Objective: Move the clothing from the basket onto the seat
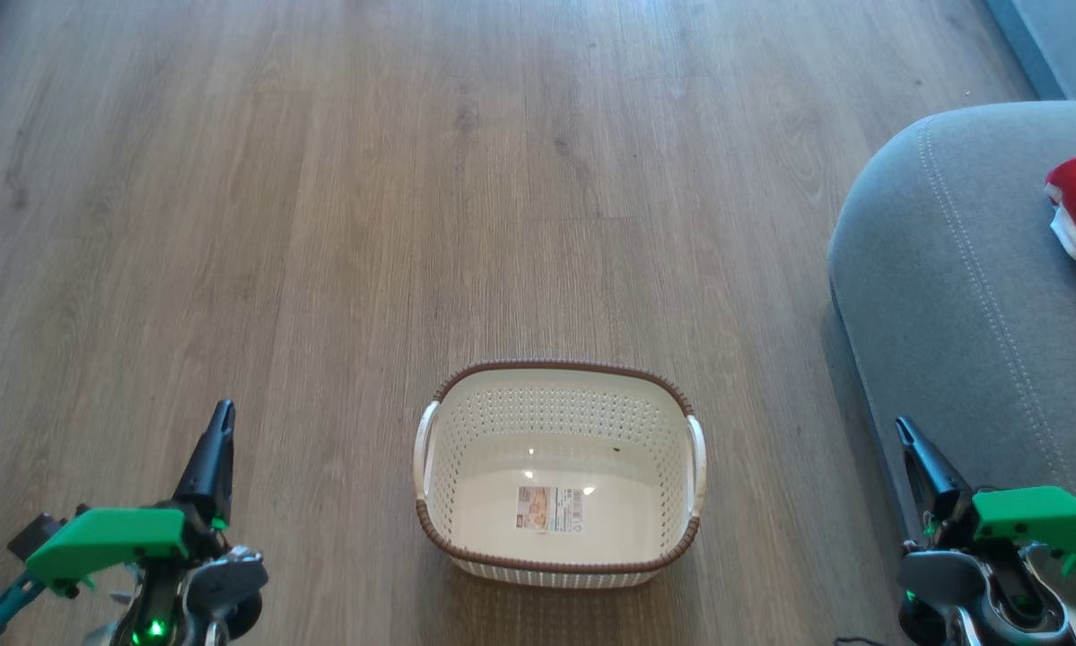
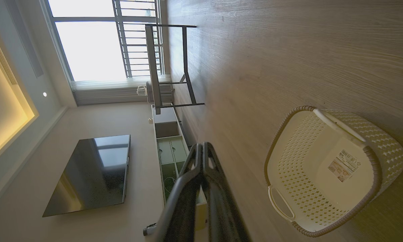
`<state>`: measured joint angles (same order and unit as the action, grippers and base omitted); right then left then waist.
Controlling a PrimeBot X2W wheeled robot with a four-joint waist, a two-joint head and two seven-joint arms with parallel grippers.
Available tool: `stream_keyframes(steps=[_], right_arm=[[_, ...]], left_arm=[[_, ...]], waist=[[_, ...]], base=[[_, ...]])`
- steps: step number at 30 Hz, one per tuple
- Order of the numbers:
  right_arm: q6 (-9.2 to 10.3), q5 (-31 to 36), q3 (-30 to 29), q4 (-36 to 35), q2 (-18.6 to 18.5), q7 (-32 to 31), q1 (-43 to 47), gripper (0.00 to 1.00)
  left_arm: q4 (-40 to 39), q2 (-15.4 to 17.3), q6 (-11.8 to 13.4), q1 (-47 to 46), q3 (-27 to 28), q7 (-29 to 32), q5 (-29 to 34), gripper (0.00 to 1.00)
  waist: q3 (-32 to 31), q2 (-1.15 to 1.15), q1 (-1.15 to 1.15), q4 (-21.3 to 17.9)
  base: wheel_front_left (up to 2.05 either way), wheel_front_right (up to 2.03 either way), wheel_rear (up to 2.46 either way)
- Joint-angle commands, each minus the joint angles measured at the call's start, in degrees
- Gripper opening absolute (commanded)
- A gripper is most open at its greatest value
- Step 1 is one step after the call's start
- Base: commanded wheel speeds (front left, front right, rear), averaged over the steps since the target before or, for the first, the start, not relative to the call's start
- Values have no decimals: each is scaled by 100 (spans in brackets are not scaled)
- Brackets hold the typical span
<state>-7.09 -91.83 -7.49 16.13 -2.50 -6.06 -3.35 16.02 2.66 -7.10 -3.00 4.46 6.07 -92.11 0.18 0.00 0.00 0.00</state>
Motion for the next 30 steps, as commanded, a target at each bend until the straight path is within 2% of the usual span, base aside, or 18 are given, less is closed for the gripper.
stream_keyframes(steps=[1,30], right_arm=[[-40,-34,97,-211,-38,-42,-284,0],[-40,-34,98,-211,-38,-42,-284,0]], left_arm=[[-198,23,-39,-320,211,45,-2,0],[-198,22,-39,-320,212,46,-2,0]], waist=[[0,0,0,0],[0,0,0,0]], base=[[0,0,0],[0,0,0]])
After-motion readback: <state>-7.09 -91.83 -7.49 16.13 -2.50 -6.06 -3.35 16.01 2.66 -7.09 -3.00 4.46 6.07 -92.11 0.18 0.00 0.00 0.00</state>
